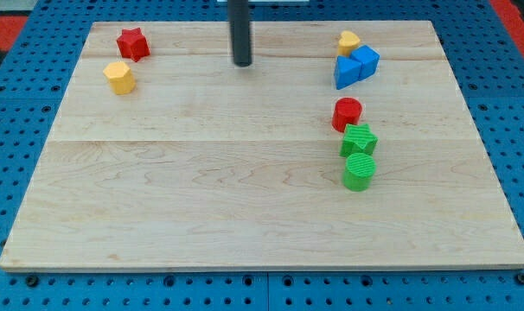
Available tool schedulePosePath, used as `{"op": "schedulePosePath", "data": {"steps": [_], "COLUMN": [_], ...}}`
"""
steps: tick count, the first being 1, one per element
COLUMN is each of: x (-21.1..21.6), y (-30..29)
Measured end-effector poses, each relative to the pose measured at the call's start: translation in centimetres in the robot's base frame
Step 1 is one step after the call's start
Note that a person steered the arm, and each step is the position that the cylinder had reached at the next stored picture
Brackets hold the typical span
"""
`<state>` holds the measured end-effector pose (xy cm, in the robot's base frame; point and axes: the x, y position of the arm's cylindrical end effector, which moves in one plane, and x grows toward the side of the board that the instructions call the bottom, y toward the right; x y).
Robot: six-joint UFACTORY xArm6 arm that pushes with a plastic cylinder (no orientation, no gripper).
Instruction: Move the yellow heart towards the center left
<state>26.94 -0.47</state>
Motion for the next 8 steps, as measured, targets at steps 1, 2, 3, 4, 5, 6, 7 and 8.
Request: {"op": "schedulePosePath", "data": {"steps": [1,2,3,4,5,6,7,8], "x": [-2.2,-4.3,-7.7,-6.7,-3.5,-2.4,-1.1,-0.4], "y": [5.6,8.4,11.2,15.3,15.2,12.6,8.8,9.8]}}
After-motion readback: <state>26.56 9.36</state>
